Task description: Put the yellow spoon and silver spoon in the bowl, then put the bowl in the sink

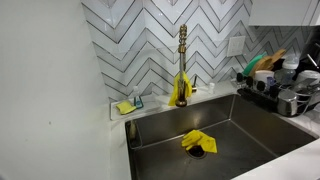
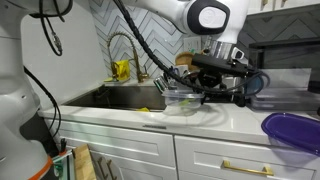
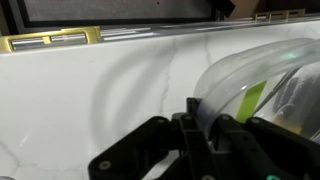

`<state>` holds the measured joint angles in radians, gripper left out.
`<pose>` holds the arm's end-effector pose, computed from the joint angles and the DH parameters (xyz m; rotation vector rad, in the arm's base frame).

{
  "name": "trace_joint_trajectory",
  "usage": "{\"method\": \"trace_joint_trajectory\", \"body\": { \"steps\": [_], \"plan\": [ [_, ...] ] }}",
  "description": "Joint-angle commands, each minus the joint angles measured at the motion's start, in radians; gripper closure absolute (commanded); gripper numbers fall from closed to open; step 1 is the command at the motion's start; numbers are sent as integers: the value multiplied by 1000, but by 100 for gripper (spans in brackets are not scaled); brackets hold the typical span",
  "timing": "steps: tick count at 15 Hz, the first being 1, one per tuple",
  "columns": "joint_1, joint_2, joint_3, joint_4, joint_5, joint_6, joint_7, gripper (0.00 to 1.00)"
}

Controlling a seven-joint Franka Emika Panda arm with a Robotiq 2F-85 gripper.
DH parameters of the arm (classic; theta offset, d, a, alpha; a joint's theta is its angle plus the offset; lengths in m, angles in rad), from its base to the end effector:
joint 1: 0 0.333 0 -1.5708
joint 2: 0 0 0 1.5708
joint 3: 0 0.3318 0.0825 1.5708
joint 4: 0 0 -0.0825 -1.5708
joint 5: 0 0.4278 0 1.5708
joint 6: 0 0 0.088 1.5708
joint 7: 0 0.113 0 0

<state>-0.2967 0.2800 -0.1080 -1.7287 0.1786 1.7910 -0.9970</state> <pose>0.6106 -0.2390 0.3949 -2.7916 -0.7655 0.1083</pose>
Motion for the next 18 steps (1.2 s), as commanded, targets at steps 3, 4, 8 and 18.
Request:
{"method": "trace_joint_trajectory", "body": {
  "steps": [3,4,8,18],
  "plan": [
    [32,-71,-5,-52,-84,-44,-40,98],
    [37,-82,-2,-60,-86,-40,-51,98],
    [39,-48,-5,-13,-61,-38,-36,92],
    [67,-106,24,-55,-64,-59,-133,98]
  ]
}}
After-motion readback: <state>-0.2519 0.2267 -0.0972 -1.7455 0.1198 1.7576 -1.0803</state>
